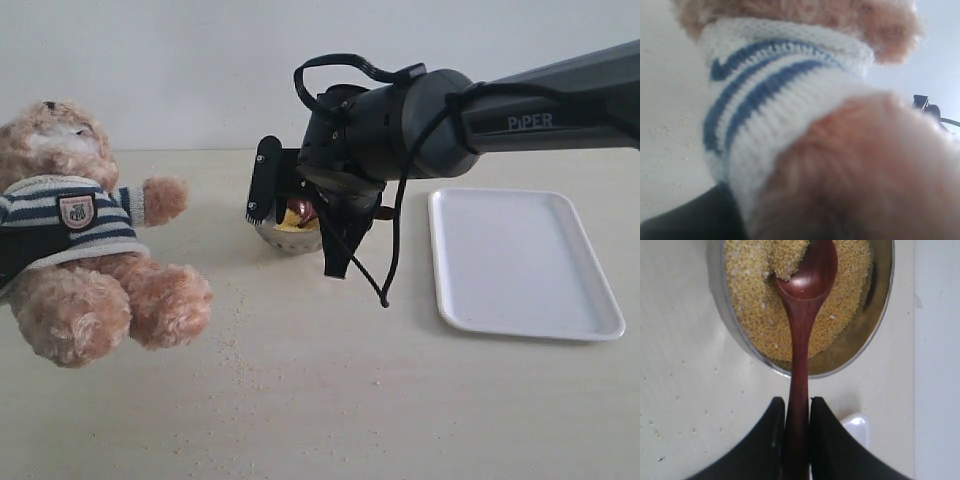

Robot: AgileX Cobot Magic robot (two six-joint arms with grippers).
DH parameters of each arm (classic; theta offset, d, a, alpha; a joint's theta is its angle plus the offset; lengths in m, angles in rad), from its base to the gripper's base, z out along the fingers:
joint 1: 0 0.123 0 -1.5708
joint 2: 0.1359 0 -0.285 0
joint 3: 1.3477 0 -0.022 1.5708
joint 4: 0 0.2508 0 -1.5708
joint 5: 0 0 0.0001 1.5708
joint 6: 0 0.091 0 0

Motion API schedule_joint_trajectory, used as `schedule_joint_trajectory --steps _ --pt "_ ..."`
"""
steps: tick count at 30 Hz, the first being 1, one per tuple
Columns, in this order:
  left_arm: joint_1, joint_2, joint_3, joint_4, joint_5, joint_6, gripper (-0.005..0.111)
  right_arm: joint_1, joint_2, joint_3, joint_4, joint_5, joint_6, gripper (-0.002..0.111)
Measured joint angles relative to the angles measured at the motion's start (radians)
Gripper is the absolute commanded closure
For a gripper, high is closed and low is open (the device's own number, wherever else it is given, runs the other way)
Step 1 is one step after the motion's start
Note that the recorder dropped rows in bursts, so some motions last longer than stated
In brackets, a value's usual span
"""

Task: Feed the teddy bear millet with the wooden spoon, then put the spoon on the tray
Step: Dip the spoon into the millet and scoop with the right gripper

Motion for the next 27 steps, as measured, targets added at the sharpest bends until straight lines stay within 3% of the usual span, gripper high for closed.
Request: schedule_joint_trajectory --steps 27 --pt "0.0 0.0 0.0 0.0 0.002 0.004 0.102 -0.013 -0.077 0.0 0.138 0.022 0.041 0.109"
